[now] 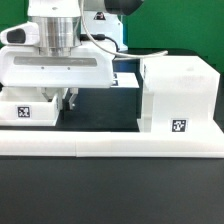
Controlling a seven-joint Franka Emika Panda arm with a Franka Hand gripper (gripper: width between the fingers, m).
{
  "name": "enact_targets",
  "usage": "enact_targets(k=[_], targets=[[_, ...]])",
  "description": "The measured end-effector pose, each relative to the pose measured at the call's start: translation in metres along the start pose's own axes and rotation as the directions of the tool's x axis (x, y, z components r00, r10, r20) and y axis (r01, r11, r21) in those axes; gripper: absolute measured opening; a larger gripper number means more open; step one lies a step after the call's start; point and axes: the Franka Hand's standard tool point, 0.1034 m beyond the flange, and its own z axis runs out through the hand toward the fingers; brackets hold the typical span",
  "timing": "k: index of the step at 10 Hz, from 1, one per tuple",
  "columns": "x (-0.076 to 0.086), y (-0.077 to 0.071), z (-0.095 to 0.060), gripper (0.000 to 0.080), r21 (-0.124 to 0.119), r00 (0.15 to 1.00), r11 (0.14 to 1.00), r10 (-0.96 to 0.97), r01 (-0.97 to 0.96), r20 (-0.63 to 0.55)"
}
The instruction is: Assemble drawer
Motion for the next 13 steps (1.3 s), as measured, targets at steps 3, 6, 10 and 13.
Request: enact_targets(k=[3, 6, 10, 13], targets=[[0.000, 0.000, 0.000, 0.0040, 0.000, 1.000, 1.000, 0.000, 0.000, 0.000], [0.000, 0.000, 0.000, 0.0040, 0.000, 1.000, 1.000, 0.000, 0.000, 0.000], [0.002, -0.009, -0.007, 0.0041, 0.013, 0.997, 0.997, -0.070, 0.069, 0.017], [0.010, -0.010, -0.022, 0.0041, 0.036, 0.988, 0.988, -0.150, 0.150, 0.022]])
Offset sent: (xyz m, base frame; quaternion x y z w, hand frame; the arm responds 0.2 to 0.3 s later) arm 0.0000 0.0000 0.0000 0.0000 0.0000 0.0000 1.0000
